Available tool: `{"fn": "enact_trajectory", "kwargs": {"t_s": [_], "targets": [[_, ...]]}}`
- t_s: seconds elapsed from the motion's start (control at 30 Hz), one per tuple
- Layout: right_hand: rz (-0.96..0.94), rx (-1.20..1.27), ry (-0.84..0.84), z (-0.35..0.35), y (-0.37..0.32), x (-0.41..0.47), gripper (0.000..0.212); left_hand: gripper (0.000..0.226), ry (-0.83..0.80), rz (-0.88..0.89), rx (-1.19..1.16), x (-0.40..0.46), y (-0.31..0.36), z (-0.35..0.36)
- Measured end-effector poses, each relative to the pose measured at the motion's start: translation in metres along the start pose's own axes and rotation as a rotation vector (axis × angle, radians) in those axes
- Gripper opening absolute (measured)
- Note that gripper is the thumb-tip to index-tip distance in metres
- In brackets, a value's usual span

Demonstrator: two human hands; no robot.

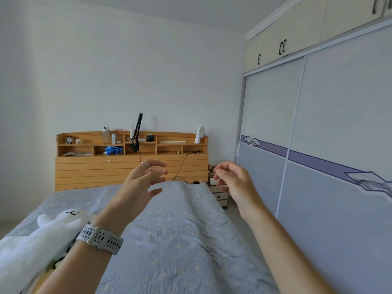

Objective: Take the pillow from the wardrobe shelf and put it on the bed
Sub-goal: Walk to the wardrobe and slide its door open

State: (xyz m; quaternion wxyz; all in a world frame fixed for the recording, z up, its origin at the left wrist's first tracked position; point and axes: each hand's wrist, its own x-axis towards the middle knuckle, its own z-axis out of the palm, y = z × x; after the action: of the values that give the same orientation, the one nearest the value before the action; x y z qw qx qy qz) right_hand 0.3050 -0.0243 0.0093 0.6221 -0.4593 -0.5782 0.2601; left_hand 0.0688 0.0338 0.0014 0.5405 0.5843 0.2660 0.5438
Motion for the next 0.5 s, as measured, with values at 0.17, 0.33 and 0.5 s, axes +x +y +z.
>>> {"fn": "enact_trajectory", "kwargs": {"t_s": [0.17, 0.33, 0.5], "targets": [[0.039, -0.043, 0.185, -0.055, -0.012, -0.03, 0.022, 0.01, -0.167, -0.023, -0.089, 0.015, -0.017, 0.057], [0.067, -0.161, 0.425, -0.118, -0.036, -0.085, 0.022, 0.011, -0.388, -0.071, -0.203, 0.011, -0.03, 0.13], [0.104, -0.237, 0.663, -0.164, -0.059, -0.166, 0.023, 0.011, -0.595, -0.131, -0.296, -0.014, -0.044, 0.197]]}}
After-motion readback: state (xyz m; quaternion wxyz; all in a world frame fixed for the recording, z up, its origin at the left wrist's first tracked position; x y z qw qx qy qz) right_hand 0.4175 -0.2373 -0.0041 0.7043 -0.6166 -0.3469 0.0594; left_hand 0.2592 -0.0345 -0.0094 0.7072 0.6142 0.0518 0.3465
